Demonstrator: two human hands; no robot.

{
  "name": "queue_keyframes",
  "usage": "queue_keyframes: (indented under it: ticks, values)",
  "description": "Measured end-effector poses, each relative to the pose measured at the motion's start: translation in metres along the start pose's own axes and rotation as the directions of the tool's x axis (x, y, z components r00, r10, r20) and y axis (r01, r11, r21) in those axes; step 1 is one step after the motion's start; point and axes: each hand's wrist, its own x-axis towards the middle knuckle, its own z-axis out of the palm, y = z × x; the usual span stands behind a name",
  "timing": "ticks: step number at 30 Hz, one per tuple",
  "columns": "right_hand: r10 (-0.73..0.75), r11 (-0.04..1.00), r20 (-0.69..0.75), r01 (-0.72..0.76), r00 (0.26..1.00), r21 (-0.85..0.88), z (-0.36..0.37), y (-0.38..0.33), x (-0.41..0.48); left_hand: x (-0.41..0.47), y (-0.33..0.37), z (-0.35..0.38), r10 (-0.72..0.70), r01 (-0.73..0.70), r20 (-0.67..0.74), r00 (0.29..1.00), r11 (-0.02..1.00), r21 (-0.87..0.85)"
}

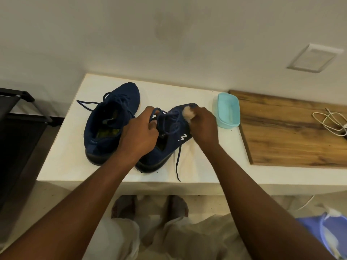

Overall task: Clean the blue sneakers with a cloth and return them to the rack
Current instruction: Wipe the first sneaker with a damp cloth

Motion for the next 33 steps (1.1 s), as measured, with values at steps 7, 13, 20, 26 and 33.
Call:
queue_keyframes:
  ticks: [7, 13, 20, 26, 33]
  values:
    - [-0.238, 0.964, 0.211, 0.257, 0.948, -0.064, 0.014, -0.016, -0.027, 0.005, -0.005, 0.001, -0.001, 0.002, 0.03, 1.0, 0.999, -0.045]
    - [0.001, 1.0, 0.089, 0.0, 0.996, -0.016, -0.015, 0.02, 0.001, 0.006, -0.009, 0.0, 0.027, -0.021, 0.074, 0.997, 0.997, -0.073]
    - [-0.223, 0.972, 0.233, 0.235, 0.946, -0.025, -0.002, -0.012, -0.027, 0.006, -0.008, 0.0, 0.005, 0.003, 0.06, 0.998, 0.992, -0.126]
    - [-0.283, 0.959, 0.146, 0.279, 0.948, 0.049, -0.004, 0.003, -0.011, 0.01, -0.011, 0.0, 0.006, 0.004, 0.081, 0.997, 0.993, -0.118]
    - [0.293, 0.946, -0.111, -0.272, 0.95, 0.176, -0.016, 0.045, 0.008, 0.01, -0.008, -0.001, 0.053, -0.034, 0.16, 0.986, 0.992, -0.118]
